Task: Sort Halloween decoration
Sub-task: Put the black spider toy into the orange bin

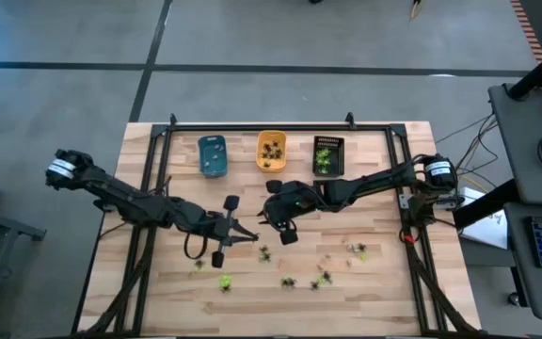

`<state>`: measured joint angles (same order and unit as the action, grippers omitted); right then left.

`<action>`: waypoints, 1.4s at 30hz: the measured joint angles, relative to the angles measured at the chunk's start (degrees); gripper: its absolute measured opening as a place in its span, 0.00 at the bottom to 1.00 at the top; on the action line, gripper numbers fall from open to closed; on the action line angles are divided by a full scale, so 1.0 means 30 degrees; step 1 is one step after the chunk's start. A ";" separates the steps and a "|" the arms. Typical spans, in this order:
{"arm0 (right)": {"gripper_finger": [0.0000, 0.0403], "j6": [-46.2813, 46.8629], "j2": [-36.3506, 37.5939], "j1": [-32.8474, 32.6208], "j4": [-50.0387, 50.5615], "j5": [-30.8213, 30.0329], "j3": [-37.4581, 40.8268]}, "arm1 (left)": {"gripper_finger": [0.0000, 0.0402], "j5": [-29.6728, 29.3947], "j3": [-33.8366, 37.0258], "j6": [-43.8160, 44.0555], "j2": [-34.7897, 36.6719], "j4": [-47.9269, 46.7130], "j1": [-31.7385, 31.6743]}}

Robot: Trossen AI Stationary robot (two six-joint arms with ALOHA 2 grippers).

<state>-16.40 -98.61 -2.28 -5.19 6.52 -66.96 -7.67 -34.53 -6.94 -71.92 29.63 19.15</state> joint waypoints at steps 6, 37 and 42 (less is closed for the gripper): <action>0.23 -0.0192 0.0606 -0.0029 -0.0124 0.1572 0.0022 | 0.00 0.0508 0.2504 -0.0037 -0.0266 0.4795 -0.0564; 0.50 0.1353 0.0979 0.0350 -0.3410 0.5522 -0.0036 | 0.00 0.0623 0.3381 -0.0677 -0.0357 0.7429 -0.1273; 0.50 0.1118 0.0971 0.0350 -0.3673 0.5973 -0.0036 | 0.00 0.0623 0.3376 -0.0745 -0.0357 0.7407 -0.1335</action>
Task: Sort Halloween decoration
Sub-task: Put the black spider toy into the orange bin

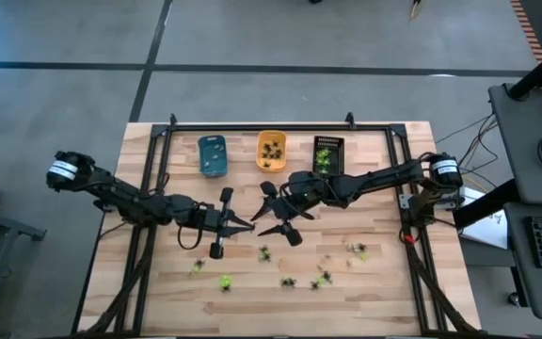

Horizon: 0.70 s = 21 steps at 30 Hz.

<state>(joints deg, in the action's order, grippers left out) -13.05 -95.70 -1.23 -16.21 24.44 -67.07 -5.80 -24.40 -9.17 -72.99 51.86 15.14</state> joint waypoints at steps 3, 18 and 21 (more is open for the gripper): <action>0.50 -0.0050 0.0000 0.0000 -0.0298 0.0010 0.0000 | 0.00 0.0000 -0.0070 -0.0192 0.0000 0.0009 -0.0001; 0.28 -0.0624 -0.0007 0.0007 -0.0882 0.0010 0.0000 | 0.00 0.0000 -0.0073 -0.0254 0.0000 0.0183 0.0006; 0.23 -0.0703 -0.0013 0.0007 -0.1003 0.0010 0.0000 | 0.00 0.0000 -0.0073 -0.0290 0.0000 0.0249 0.0005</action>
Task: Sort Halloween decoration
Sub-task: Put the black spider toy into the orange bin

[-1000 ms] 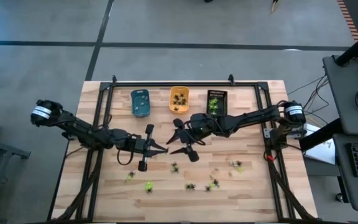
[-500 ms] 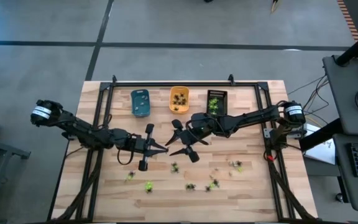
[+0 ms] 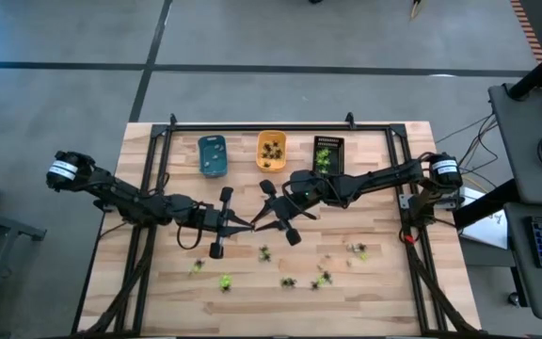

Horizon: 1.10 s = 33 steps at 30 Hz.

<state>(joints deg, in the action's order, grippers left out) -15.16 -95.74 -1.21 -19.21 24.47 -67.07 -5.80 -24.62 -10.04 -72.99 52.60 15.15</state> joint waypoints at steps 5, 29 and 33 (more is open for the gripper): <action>0.16 -0.0023 -0.0001 0.0007 -0.0170 -0.0007 0.0000 | 0.00 0.0015 0.0000 0.0000 -0.0002 0.0033 0.0001; 0.02 0.0938 0.0006 0.0710 0.0848 -0.0168 -0.0007 | 0.32 -0.1424 0.0000 0.0073 0.0384 -0.0799 -0.0013; 0.02 0.1758 0.0021 0.1567 0.2279 -0.0981 -0.0007 | 0.38 -0.4040 0.0000 0.0086 0.1342 -0.3206 -0.0002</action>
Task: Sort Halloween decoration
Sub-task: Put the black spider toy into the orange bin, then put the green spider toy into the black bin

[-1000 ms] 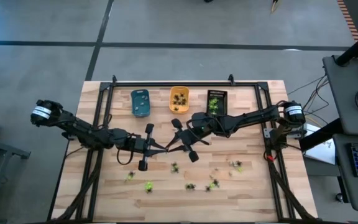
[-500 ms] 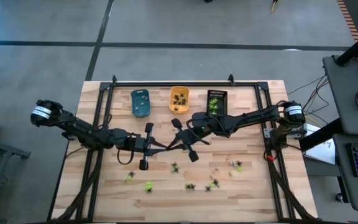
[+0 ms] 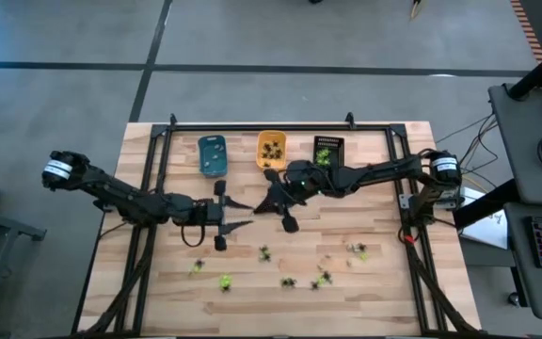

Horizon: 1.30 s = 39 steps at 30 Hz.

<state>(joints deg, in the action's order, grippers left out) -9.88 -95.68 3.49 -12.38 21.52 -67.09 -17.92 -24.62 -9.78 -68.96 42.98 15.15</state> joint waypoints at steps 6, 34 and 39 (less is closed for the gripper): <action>0.02 0.0349 0.0007 0.1585 0.2478 -0.6420 0.0000 | 0.42 -0.2843 0.0000 0.0944 0.1521 -0.3424 -0.0011; 0.18 0.4212 -0.1020 0.6440 0.3189 -0.9003 -0.0007 | 0.42 -0.3370 -0.0022 0.1954 0.0333 -0.3760 0.0003; 0.18 0.4114 -0.0668 0.6369 0.3373 -0.9000 -0.0007 | 0.42 -0.3370 -0.0022 0.2019 0.0319 -0.3765 0.0003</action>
<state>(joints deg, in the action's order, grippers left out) 2.46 -97.68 22.59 -2.26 -5.48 -67.11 -28.03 -24.69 -3.73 -68.01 31.69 15.16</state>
